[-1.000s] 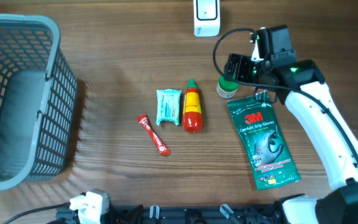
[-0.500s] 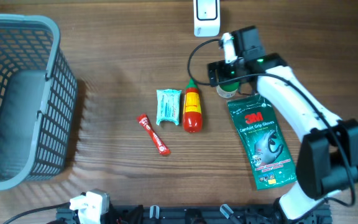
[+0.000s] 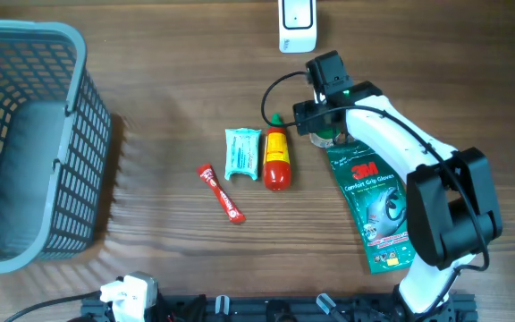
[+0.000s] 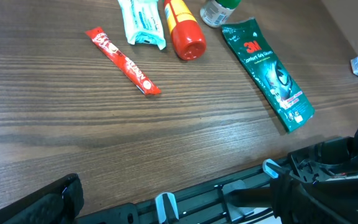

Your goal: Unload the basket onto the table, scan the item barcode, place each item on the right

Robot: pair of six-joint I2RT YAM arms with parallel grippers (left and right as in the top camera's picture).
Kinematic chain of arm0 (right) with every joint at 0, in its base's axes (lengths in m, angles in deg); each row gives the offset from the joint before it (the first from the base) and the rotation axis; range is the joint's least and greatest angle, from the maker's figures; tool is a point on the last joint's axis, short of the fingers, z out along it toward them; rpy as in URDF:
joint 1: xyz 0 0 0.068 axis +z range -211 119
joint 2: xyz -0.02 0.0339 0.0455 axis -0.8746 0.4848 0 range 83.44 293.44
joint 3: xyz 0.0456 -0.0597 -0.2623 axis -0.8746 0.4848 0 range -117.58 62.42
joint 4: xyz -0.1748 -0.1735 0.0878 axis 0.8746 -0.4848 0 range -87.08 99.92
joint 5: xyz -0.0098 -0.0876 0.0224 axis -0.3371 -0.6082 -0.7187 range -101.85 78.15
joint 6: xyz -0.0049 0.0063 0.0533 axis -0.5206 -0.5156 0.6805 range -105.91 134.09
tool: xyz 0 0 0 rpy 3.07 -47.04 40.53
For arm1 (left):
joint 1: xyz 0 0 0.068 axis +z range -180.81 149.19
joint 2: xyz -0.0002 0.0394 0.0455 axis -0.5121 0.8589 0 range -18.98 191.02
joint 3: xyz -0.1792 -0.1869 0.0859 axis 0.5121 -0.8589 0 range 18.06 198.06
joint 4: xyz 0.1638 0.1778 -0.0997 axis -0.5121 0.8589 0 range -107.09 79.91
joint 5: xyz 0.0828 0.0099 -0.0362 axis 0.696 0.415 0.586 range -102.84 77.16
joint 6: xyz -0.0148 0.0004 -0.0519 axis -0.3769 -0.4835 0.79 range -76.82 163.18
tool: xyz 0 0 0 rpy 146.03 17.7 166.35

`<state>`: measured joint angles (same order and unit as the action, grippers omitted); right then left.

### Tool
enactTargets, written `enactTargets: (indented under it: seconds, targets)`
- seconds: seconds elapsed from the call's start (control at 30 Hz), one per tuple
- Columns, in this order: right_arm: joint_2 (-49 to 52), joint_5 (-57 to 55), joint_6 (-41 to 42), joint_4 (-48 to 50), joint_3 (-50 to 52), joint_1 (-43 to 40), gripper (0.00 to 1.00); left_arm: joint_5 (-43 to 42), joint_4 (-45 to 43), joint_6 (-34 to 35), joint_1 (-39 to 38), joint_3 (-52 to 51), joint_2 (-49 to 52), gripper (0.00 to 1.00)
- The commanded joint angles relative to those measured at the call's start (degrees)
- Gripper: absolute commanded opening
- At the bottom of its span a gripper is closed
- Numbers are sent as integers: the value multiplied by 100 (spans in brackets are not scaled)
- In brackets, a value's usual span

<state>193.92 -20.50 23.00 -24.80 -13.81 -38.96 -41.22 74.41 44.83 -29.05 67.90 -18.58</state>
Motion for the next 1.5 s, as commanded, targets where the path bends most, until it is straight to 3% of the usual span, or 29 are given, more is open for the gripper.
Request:
enactTargets:
  seconds: [0.0, 0.13, 0.37, 0.67, 0.9, 1.23, 1.47]
  targets:
    - [42, 350, 1014, -155, -7, 9, 100, -7, -13, 15, -4, -2, -13, 100]
    - [44, 424, 1550, -157, -7, 7, 99, -7, -13, 15, -4, -2, -13, 100]
    - [173, 269, 1572, -127, -4, 7, 94, -9, -13, 15, -4, -2, -13, 100]
    - [398, 317, 1620, -131, -4, -42, 66, -7, -13, 15, -4, -2, -13, 100]
    - [369, 577, 1659, -238, -59, -42, 56, -7, -13, 15, -4, -2, -13, 100]
    - [-313, 1335, 1661, -1788, -960, -42, 55, -7, -13, 15, -4, -2, -13, 100]
    - [-1416, 2179, 1980, -2354, -1106, -39, 55, -9, -13, 15, -4, -2, -13, 100]
